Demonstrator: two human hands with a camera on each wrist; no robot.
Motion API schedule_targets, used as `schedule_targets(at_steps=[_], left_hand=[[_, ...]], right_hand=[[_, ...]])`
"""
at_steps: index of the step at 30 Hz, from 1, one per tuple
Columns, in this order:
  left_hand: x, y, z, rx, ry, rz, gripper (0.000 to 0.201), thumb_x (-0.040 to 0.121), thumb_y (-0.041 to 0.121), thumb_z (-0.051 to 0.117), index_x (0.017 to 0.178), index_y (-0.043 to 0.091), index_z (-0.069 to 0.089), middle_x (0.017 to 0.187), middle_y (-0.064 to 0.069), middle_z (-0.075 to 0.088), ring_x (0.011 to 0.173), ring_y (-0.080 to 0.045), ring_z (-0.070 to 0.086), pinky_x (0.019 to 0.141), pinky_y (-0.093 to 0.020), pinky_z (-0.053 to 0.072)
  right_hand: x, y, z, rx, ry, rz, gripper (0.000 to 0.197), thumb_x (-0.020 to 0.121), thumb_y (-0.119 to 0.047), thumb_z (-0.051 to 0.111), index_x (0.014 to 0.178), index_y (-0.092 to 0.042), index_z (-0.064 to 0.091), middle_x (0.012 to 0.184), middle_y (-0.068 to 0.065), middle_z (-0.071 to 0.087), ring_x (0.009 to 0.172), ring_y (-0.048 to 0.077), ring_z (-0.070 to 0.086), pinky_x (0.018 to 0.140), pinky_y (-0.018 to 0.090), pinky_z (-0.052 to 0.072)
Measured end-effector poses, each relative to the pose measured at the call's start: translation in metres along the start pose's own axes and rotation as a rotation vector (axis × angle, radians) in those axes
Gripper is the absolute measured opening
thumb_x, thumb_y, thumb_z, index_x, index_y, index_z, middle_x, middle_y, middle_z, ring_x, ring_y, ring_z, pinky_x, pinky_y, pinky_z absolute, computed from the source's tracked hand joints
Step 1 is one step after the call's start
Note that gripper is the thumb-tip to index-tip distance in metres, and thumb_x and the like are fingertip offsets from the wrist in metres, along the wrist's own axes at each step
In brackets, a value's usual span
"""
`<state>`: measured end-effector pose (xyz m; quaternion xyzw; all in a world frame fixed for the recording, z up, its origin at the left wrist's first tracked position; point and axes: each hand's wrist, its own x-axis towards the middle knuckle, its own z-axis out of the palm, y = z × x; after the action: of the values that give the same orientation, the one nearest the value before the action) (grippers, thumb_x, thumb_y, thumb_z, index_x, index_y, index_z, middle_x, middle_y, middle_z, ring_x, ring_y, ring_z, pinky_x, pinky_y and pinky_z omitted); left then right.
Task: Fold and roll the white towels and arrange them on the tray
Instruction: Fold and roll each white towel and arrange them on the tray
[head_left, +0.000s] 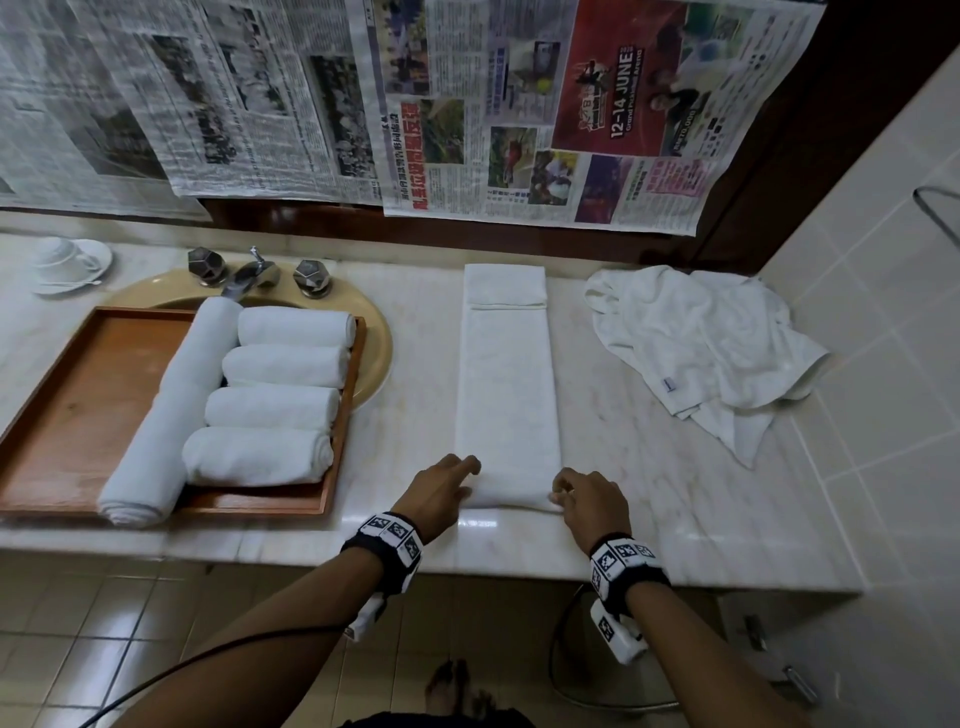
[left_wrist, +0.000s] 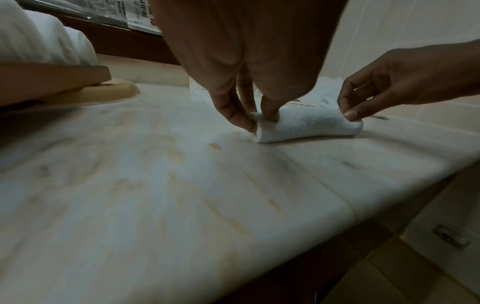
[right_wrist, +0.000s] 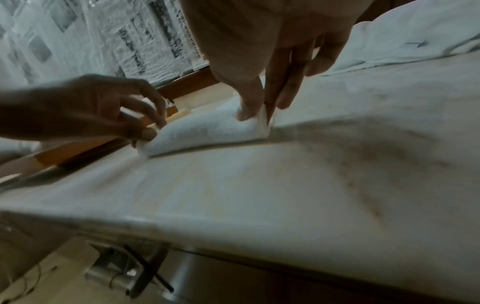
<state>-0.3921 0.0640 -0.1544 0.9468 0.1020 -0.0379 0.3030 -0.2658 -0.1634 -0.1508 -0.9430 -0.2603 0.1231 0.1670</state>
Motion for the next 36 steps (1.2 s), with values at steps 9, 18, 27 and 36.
schedule_targets(at_steps=[9, 18, 27, 36], left_hand=[[-0.007, -0.011, 0.005, 0.329, 0.026, 0.171, 0.025, 0.078, 0.044, 0.070, 0.096, 0.025, 0.070, 0.109, 0.002, 0.061, 0.083, -0.022, 0.060, 0.064, -0.033, 0.050], [0.008, -0.003, 0.004, 0.239, -0.034, 0.155, 0.013, 0.086, 0.017, 0.060, 0.088, 0.007, 0.067, 0.101, -0.009, 0.054, 0.090, -0.028, 0.048, 0.077, -0.040, 0.046], [0.011, -0.001, -0.009, -0.119, -0.070, -0.067, 0.036, 0.090, 0.007, 0.058, 0.119, 0.023, 0.045, 0.104, -0.001, 0.059, 0.086, -0.016, 0.054, 0.076, -0.029, 0.041], [0.014, -0.004, 0.000, 0.158, 0.066, 0.055, 0.012, 0.094, 0.019, 0.059, 0.102, 0.020, 0.068, 0.123, -0.002, 0.054, 0.070, -0.033, 0.062, 0.064, -0.034, 0.048]], right_hand=[[-0.011, 0.009, 0.008, -0.116, 0.039, -0.191, 0.034, 0.063, -0.032, 0.088, 0.093, -0.025, 0.072, 0.103, -0.004, 0.059, 0.086, 0.021, 0.058, 0.061, 0.035, 0.050], [0.005, 0.011, 0.015, -0.131, -0.011, -0.212, 0.030, 0.071, -0.006, 0.077, 0.096, -0.021, 0.071, 0.104, -0.004, 0.059, 0.089, 0.024, 0.056, 0.065, 0.036, 0.046], [0.014, 0.012, -0.002, 0.177, -0.082, -0.086, 0.028, 0.090, -0.022, 0.065, 0.117, -0.024, 0.061, 0.099, -0.002, 0.067, 0.091, 0.020, 0.062, 0.082, 0.034, 0.048], [0.016, 0.004, 0.003, -0.062, 0.046, -0.153, 0.021, 0.086, -0.007, 0.063, 0.084, -0.027, 0.057, 0.088, -0.010, 0.061, 0.080, 0.020, 0.059, 0.065, 0.033, 0.040]])
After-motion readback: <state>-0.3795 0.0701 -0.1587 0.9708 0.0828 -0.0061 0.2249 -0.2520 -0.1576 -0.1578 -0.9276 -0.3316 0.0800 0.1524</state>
